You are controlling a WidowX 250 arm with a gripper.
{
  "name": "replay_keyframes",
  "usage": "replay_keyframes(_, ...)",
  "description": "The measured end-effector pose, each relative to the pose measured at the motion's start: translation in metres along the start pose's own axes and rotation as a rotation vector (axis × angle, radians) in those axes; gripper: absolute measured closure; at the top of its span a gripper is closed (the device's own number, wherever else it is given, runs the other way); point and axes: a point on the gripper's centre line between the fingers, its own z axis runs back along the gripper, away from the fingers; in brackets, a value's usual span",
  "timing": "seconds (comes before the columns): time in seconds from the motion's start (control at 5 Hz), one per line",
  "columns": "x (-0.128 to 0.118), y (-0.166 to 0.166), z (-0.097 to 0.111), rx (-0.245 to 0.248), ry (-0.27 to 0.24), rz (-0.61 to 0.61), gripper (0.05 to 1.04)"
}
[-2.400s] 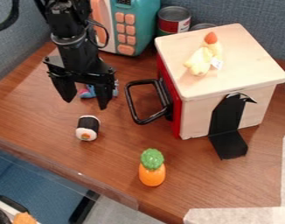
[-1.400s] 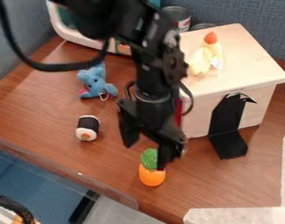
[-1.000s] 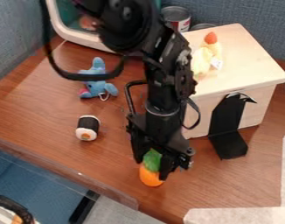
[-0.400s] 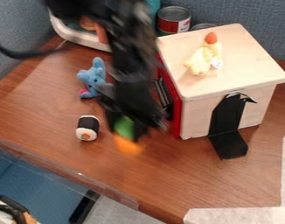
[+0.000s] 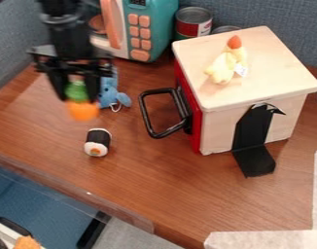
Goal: Moved the object to the left lower side of the table
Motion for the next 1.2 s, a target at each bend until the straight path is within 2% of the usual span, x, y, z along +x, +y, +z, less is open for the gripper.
replay_keyframes(0.2,0.02,0.039,-0.015,0.027,0.007,0.092,0.497)
replay_keyframes(0.4,0.027,0.06,-0.05,0.082,0.046,0.095,0.497)
replay_keyframes(0.6,0.032,0.071,-0.06,0.09,0.017,0.102,0.497)
replay_keyframes(0.8,0.03,0.078,-0.066,0.093,0.025,0.133,0.442)
replay_keyframes(1.0,0.028,0.084,-0.064,0.074,0.032,0.16,0.153)
replay_keyframes(1.2,0.026,0.087,-0.059,0.069,0.064,0.167,0.071)
